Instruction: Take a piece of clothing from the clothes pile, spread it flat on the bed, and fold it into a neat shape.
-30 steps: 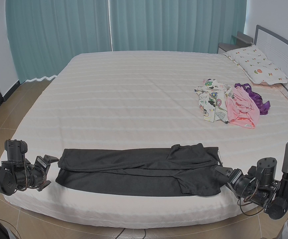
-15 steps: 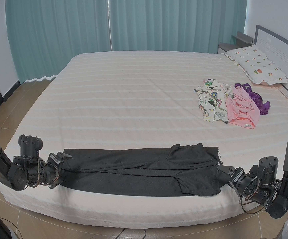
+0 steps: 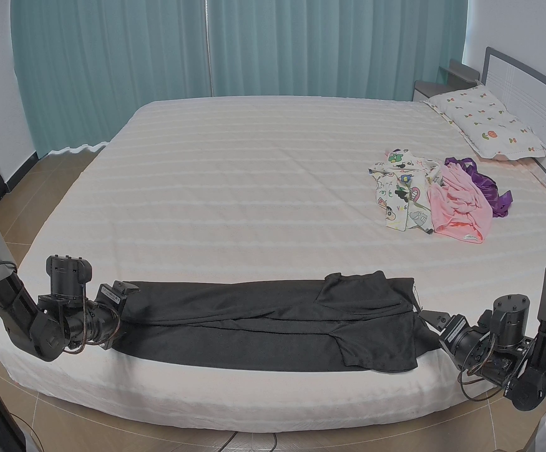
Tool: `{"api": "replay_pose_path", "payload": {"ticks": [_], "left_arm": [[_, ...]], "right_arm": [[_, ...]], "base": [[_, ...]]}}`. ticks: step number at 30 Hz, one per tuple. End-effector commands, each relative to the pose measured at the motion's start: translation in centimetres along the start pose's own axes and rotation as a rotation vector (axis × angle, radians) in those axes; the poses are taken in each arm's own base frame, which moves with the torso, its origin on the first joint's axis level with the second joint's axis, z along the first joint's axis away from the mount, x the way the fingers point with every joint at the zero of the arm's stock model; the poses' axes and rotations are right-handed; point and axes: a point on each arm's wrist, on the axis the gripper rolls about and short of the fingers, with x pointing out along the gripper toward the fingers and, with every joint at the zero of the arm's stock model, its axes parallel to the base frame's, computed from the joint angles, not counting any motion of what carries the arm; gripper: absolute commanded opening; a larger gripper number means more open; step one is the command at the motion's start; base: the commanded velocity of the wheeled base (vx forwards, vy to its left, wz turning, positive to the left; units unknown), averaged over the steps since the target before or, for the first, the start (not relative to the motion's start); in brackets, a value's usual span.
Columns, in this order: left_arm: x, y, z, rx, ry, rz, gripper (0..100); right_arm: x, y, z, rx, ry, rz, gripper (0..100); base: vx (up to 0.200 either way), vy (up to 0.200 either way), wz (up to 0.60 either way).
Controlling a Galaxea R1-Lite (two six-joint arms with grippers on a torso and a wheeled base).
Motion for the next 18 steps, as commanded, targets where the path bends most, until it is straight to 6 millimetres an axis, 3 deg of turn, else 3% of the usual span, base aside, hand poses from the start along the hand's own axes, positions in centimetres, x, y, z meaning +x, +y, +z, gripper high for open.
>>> {"api": "replay_pose_path", "payload": {"ticks": [1,4,5,18], "left_arm": [[0.95,0.18,0.01,0.0,0.001,0.017,100],[1.46,0.0,0.15,0.0,-0.01,0.017,100],[1.57,0.06,0.15,0.0,-0.013,0.021,0],[0.7,0.21,0.23,-0.004,-0.025,0.023,0]], "right_arm": [[-0.22,-0.23,-0.14,-0.001,0.007,-0.008,100],[-0.19,-0.24,-0.23,-0.003,0.011,-0.009,100],[-0.24,-0.24,-0.22,-0.003,0.011,-0.009,100],[-0.13,-0.7,0.7,-0.011,-0.027,-0.027,100]], "base": [[0.0,0.0,0.0],[0.0,0.0,0.0],[0.0,0.0,0.0],[0.0,0.0,0.0]]}}
